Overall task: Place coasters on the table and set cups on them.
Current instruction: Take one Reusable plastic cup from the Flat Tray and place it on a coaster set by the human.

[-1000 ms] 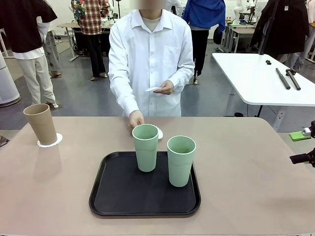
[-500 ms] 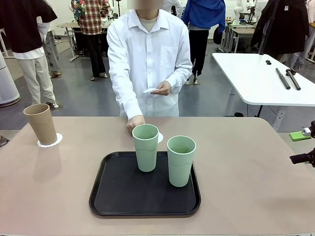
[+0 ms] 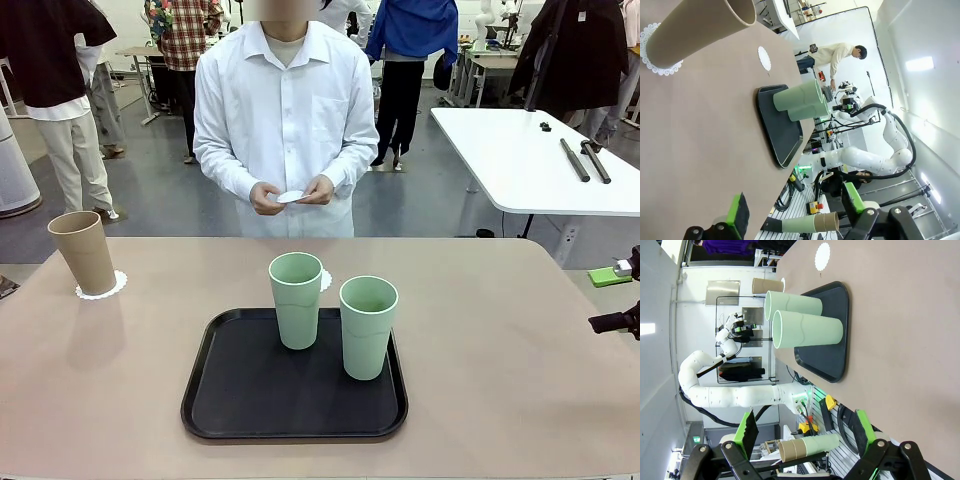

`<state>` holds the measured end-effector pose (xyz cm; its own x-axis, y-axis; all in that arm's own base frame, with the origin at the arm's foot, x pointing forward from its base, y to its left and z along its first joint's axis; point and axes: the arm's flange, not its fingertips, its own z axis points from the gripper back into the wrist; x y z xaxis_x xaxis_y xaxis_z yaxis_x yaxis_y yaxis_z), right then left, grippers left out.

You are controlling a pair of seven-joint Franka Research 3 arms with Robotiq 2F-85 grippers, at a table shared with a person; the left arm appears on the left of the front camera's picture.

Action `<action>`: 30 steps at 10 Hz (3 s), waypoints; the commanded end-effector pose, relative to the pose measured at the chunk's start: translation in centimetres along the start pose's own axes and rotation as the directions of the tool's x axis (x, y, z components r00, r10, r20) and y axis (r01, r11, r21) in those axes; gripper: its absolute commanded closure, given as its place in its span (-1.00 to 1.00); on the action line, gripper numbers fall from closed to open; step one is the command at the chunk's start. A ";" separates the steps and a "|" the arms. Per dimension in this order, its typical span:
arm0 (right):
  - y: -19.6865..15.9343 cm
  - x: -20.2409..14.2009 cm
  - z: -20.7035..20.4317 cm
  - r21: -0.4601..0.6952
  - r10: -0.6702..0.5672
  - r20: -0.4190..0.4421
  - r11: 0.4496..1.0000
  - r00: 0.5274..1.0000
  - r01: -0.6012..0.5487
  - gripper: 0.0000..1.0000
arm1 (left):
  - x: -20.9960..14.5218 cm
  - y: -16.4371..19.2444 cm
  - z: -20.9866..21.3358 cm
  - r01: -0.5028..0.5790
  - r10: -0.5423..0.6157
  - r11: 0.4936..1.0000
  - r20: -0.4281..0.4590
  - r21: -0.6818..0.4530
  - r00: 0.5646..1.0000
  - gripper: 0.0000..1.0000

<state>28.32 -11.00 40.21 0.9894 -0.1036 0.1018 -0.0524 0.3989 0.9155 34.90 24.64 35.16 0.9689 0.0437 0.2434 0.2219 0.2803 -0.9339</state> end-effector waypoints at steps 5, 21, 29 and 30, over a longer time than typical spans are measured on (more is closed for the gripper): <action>0.0 0.1 0.0 0.016 0.004 0.003 1.000 1.000 -0.004 -1.00 | 0.0 -0.1 0.1 -0.009 0.009 1.000 0.004 0.002 1.000 -1.00; 0.0 0.1 0.0 0.016 0.004 0.003 1.000 1.000 -0.004 -1.00 | 8.3 -24.4 -15.2 0.767 -0.618 0.559 -0.459 0.314 0.638 -1.00; 0.0 0.1 0.0 0.016 0.004 0.003 1.000 1.000 -0.004 -1.00 | 10.5 -17.4 -38.2 0.907 -0.497 0.393 -0.794 0.154 0.350 -1.00; 0.0 0.1 0.0 0.016 0.004 0.003 1.000 1.000 -0.004 -1.00 | 10.0 -16.7 -39.5 0.913 -0.505 0.386 -0.798 0.132 0.329 -1.00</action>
<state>28.29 -11.04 40.21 0.9893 -0.1054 0.1013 -0.0511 0.3999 0.9152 45.07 -17.15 42.79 0.3038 -0.8848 0.3533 0.9527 0.2772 -0.1249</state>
